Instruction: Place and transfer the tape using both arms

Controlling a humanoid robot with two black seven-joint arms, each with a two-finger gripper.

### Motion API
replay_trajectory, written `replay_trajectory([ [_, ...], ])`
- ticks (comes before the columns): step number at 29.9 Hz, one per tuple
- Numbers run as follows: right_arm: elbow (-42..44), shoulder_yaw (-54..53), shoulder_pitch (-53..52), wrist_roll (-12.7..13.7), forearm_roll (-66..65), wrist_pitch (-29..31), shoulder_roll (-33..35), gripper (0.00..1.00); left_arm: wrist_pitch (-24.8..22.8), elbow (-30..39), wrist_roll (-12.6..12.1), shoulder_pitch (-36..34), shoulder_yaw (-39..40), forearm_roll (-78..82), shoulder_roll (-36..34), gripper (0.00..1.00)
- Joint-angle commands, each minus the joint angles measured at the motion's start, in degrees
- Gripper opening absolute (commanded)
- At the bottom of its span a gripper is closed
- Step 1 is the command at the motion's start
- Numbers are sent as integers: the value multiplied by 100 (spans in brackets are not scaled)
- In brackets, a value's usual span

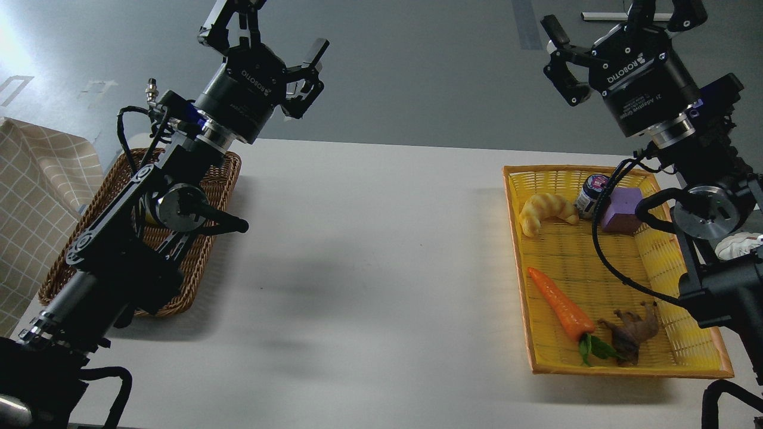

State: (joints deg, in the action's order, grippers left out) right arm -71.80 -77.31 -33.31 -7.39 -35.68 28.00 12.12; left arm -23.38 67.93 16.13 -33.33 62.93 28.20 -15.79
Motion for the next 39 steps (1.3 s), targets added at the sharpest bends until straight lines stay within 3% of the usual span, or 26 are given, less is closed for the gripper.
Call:
replay_trajectory([
  [1, -9, -3, 9, 1, 0, 0, -7, 100, 8, 1, -4, -7, -8, 2, 32, 98],
  [39, -106, -30, 35, 18, 0, 0, -7, 100, 8, -8, -4, -77, -52, 10, 41, 98],
])
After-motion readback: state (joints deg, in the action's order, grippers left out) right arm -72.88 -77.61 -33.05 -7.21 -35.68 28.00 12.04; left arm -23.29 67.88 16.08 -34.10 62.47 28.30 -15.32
